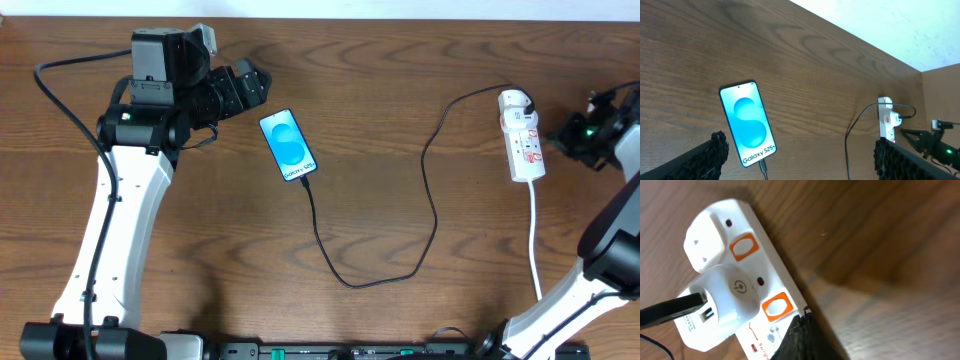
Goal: Plug charger to phone and switch on socket
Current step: 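Press the orange switch beside the plugged charger with the right gripper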
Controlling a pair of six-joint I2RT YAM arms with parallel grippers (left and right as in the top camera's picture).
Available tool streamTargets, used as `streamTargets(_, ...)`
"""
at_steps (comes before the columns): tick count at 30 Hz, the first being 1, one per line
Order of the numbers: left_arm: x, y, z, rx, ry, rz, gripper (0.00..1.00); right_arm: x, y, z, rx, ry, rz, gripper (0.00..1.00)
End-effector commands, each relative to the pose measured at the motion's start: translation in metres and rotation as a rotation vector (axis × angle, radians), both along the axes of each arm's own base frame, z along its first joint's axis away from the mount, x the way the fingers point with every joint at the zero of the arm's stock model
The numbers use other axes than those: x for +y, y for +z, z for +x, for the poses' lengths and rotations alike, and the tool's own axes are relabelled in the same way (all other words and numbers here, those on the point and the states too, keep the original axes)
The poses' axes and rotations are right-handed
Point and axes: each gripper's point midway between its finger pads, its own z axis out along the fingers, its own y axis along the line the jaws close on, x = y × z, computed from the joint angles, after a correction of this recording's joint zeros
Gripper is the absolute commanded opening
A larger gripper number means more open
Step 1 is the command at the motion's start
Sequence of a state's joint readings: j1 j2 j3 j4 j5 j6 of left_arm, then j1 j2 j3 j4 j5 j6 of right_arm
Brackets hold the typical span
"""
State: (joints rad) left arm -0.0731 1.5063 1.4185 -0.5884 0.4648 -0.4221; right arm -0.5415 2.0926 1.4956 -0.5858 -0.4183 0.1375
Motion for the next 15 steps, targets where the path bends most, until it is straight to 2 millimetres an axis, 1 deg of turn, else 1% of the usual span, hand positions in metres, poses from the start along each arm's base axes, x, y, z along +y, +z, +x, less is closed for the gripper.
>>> streamTargets(1, 0.003, 0.001, 0.0, -0.001, 0.009, 0.003, 0.95, 0.004, 0.016, 0.002, -0.033, 0.007, -0.004, 0.01)
streamTargets(9, 0.003, 0.001, 0.0, -0.001, 0.01, 0.004, 0.95, 0.017, 0.016, 0.009, -0.04, 0.07, -0.032, 0.01)
streamTargets(15, 0.003, 0.001, 0.0, -0.001, 0.009, 0.003, 0.95, 0.024, 0.008, 0.013, -0.034, 0.098, -0.049, 0.01)
